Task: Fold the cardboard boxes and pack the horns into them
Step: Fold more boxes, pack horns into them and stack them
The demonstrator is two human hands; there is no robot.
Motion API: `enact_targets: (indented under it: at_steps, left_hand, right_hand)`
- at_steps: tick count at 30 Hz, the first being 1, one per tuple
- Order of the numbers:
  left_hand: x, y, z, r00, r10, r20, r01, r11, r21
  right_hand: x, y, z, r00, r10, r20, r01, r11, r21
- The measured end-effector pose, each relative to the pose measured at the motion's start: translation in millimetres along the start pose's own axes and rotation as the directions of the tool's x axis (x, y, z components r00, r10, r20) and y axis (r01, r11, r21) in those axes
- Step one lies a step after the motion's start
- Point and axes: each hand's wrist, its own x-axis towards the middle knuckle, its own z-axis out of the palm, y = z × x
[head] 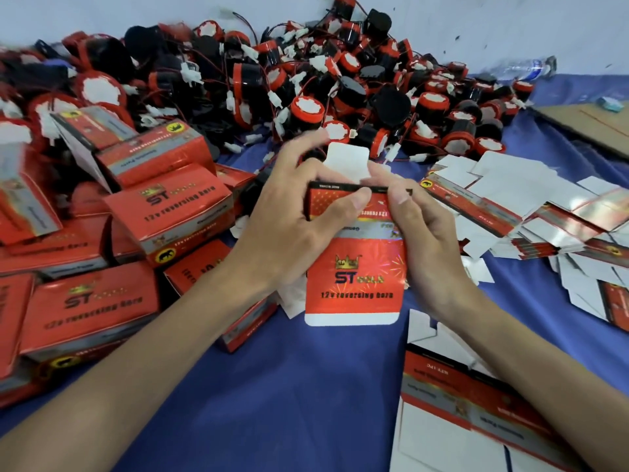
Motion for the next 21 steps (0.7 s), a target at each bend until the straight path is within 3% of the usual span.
enact_targets:
  at_steps: [3,14,21]
  left_hand:
    - [-1.3,2.0,-0.1,0.999,-0.004,0.036,0.007,0.996,-0.088]
    - [0.7,0.3,-0.7,0.996,0.093,0.011,-0.093,0.995,-0.038]
    - [-0.8,3.7,-8.0,0.994,-0.055,0.095,0.076,0.969,-0.234]
  right_hand:
    - [-1.6,0.7,1.3,0.999,-0.039,-0.007,0.039,0.999,0.022]
    - [-3.1,4.0,1.4,0.994,-0.098,0.049,0.102,0.989,-0.107]
    - [-1.4,0.2,-0.8,0.991,-0.113,0.078,0.120,0.989,-0.089]
